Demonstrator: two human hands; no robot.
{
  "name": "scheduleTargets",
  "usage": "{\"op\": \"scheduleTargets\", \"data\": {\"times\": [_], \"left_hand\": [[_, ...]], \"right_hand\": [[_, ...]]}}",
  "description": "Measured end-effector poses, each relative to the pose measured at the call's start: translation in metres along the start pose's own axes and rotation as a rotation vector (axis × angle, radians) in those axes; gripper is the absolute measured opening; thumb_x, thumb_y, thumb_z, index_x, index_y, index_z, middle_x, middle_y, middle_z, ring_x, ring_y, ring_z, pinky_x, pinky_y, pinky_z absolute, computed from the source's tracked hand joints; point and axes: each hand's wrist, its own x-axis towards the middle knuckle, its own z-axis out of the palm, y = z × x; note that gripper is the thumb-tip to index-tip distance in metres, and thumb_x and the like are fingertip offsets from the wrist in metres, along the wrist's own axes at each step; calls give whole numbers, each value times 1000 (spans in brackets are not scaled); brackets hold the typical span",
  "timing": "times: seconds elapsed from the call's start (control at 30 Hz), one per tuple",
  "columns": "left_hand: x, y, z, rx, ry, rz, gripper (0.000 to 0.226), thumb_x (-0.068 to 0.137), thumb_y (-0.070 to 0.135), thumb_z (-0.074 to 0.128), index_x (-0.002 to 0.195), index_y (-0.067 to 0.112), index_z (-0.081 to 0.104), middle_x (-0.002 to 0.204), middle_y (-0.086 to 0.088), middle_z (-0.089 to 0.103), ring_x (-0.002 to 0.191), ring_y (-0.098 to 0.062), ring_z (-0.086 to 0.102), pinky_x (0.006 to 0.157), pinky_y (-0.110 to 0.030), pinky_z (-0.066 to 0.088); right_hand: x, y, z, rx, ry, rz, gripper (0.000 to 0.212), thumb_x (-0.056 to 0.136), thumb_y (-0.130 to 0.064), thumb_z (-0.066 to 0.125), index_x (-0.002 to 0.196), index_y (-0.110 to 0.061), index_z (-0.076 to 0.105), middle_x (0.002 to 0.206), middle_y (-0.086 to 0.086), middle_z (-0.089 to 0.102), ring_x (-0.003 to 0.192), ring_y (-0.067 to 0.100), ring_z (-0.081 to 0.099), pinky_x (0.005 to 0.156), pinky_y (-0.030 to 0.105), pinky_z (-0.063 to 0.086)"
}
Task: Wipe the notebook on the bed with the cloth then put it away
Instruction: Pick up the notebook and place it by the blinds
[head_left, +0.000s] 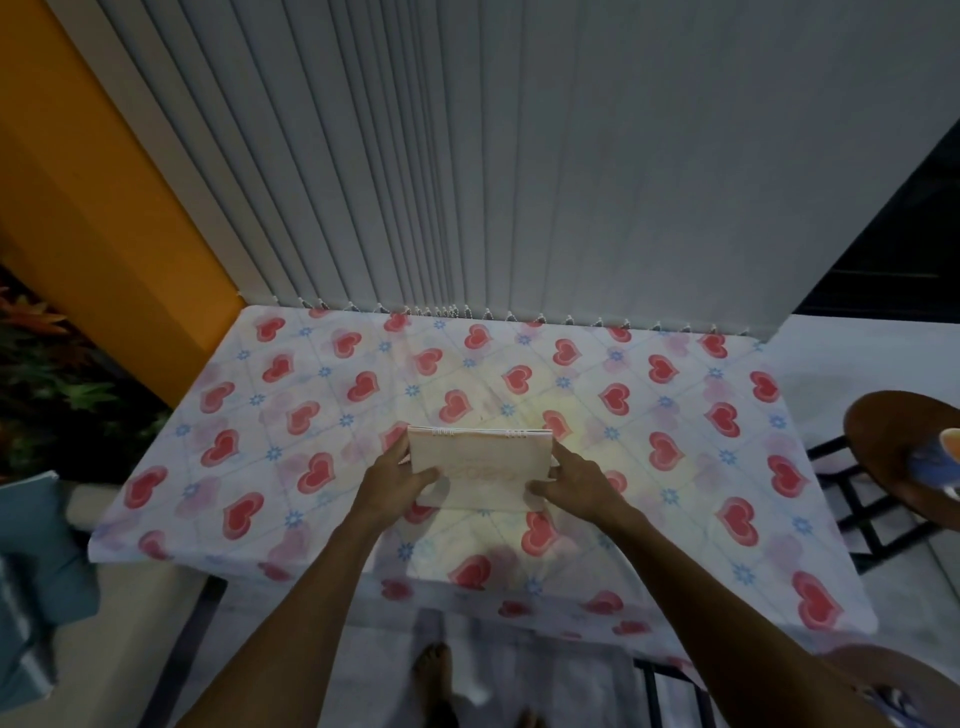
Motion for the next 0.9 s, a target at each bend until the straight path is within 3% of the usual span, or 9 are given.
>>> {"op": "scheduleTargets", "data": {"times": [0.13,0.27,0.4,0.63,0.77,0.9], "left_hand": [[0,2,1,-11,-21,-20,65,87,22,78,144,30,49,127,9,65,114,-16,63,103,-39,53],[2,6,0,-25,-39,3,57,86,22,79,134,36,53,125,11,67,111,-13,63,93,-28,52],[8,13,-2,-13,-36,31,50,85,22,79,128,35,57,123,9,70,111,-16,66,93,-30,53],[34,34,-11,-22,-39,81,44,87,23,78,123,36,57,122,12,70,109,-12,64,86,-23,51],[70,47,-22,-59,-57,80,47,86,17,78,123,36,56,120,12,69,109,-13,65,80,-22,51],[118,57,-33,-69,-93,101,51,86,15,79,128,31,56,123,9,68,111,-15,63,88,-27,54]], "right_hand": [[-2,2,-4,18,-13,-7,76,90,-25,73,152,-23,30,140,9,60,116,30,66,87,40,61],[-1,1,-7,42,-21,-2,76,90,-24,74,150,-25,29,140,8,60,114,30,66,86,41,62],[3,-3,-12,43,-17,-4,77,90,-28,73,151,-27,27,139,6,61,110,29,68,86,39,62],[25,-17,-27,55,29,-26,71,87,-28,75,142,-33,32,135,2,62,119,28,63,90,45,62],[56,-32,-38,46,74,-10,75,89,-27,75,149,-25,30,138,7,62,118,31,64,96,46,59],[94,-49,-51,72,123,11,78,90,-25,74,151,-25,27,140,8,61,120,32,64,98,47,56]]}}
